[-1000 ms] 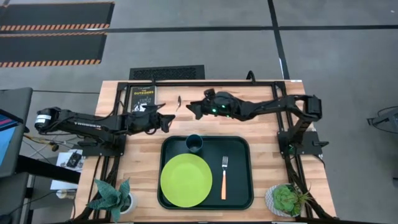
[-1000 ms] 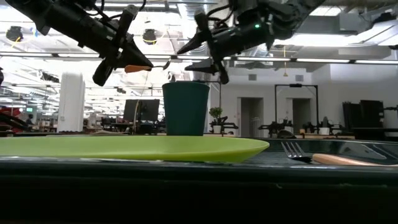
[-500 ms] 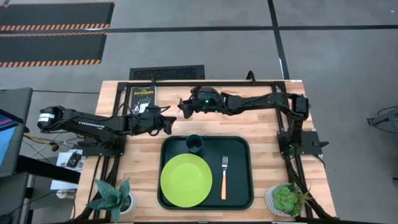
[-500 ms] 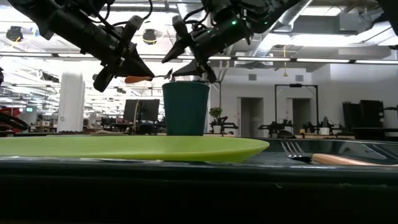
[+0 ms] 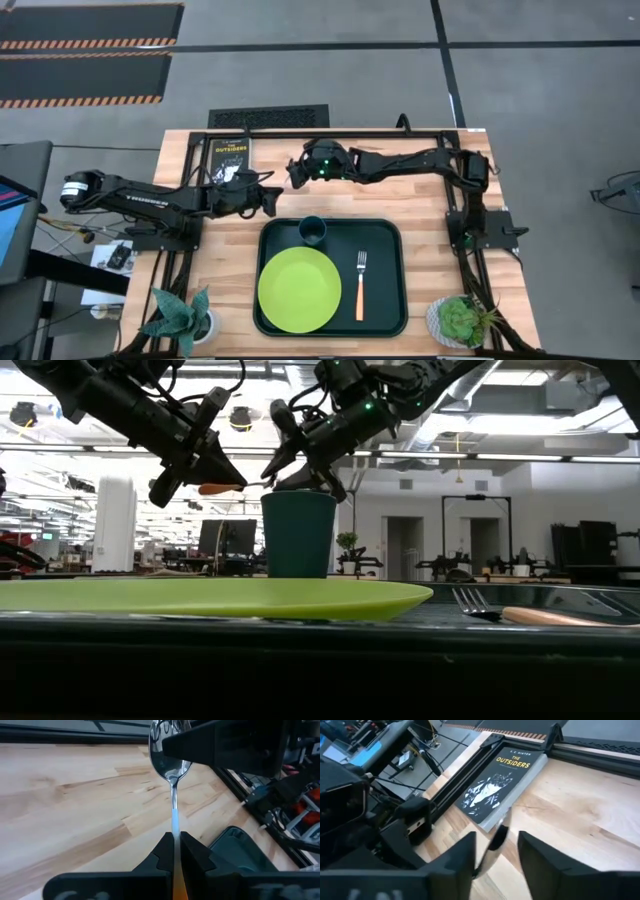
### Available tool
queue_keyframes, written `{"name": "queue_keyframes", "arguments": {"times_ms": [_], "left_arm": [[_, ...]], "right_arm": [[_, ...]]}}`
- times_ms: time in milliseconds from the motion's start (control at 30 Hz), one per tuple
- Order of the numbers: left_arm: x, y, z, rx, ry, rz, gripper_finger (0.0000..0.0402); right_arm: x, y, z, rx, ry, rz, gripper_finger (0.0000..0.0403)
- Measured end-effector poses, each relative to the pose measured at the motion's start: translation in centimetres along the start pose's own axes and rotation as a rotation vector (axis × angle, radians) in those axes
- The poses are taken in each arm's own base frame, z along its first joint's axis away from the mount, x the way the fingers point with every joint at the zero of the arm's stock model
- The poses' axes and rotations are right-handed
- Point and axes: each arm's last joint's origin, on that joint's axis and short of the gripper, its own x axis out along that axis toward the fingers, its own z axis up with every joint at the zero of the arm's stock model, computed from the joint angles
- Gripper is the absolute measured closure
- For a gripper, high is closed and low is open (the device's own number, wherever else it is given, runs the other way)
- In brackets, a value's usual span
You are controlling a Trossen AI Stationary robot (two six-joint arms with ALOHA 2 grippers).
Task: Pick and place plate/cup/fork/spoon on tray
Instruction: Put the orange spoon to the right of the light orange fork on the green serving tray
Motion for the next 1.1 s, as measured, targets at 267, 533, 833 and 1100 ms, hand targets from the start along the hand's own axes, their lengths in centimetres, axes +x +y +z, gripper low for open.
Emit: {"name": "queue_keyframes", "arguments": {"times_ms": [267, 533, 833, 1100], "left_arm": [[0.0, 0.1, -0.1, 0.001, -0.002, 0.008, 0.0401], [0.0, 0.1, -0.1, 0.028, 0.001, 0.004, 0.0398], [0.0, -0.1, 0.1, 0.029, 0.004, -0.027, 0.0291], [-0.1, -0.8, 0.5, 0.022, -0.021, -0.117, 0.0188]], "right_arm": [[0.0, 0.1, 0.1, 0.019, 0.003, 0.016, 0.0379], [-0.1, 0.2, 0.2, 0.012, 0.002, 0.036, 0.0395], [-1.4, -1.6, 3.7, 0.007, -0.029, 0.091, 0.0398], [-6.8, -4.3, 8.4, -0.095, 0.059, 0.100, 0.0400]]}}
